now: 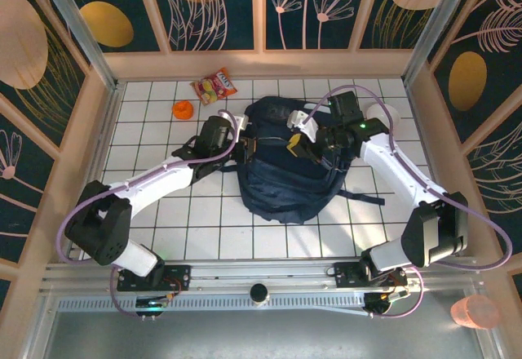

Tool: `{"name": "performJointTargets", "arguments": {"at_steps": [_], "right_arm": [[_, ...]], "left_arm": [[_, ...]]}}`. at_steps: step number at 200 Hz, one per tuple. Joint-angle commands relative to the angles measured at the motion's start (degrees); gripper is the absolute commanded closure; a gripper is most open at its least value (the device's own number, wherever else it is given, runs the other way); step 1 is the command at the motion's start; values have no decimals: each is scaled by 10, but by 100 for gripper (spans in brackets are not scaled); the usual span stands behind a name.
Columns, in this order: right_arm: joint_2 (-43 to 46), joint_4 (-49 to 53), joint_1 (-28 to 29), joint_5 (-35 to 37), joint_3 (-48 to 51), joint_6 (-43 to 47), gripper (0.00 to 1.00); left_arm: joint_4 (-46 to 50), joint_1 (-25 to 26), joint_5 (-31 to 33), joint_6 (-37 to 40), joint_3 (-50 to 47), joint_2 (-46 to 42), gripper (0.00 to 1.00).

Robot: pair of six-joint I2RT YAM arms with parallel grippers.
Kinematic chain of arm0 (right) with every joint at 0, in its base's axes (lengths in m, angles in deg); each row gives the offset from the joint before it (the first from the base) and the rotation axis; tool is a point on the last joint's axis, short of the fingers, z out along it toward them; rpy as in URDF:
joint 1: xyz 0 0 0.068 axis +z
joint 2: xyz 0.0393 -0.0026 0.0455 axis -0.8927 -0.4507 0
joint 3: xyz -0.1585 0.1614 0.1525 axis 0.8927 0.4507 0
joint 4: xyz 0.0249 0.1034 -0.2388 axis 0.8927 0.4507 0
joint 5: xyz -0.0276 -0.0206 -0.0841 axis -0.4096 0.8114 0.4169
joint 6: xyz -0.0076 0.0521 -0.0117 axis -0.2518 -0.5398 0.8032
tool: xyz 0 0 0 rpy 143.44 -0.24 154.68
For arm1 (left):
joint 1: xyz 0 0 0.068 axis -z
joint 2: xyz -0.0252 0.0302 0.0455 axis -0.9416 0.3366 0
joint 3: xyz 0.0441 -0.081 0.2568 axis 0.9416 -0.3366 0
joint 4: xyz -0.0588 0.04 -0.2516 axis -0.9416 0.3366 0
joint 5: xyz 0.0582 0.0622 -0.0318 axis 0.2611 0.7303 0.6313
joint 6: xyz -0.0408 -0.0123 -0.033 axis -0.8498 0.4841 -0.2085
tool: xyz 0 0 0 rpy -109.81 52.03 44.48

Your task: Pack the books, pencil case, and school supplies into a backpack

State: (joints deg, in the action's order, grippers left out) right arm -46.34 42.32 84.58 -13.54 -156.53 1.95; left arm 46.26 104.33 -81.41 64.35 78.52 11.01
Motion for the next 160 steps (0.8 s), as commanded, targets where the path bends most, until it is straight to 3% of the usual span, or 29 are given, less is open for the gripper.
{"name": "performJointTargets", "arguments": {"at_steps": [1, 30, 69, 114, 160], "right_arm": [[19, 9, -10, -31, -29, -20, 100], [27, -18, -12, -23, -8, -43, 100], [33, -40, -12, -26, 15, -68, 100], [40, -66, -12, -44, 38, -88, 100], [39, -65, -11, -50, 46, -92, 100]], "left_arm": [[28, -47, 89, -38, 0, 7, 69], [30, -71, 61, -140, -29, -30, 47], [26, -115, 30, -279, -92, -83, 31], [63, -170, 33, -386, -118, -90, 23], [78, -216, 33, -511, -130, -60, 21]]}}
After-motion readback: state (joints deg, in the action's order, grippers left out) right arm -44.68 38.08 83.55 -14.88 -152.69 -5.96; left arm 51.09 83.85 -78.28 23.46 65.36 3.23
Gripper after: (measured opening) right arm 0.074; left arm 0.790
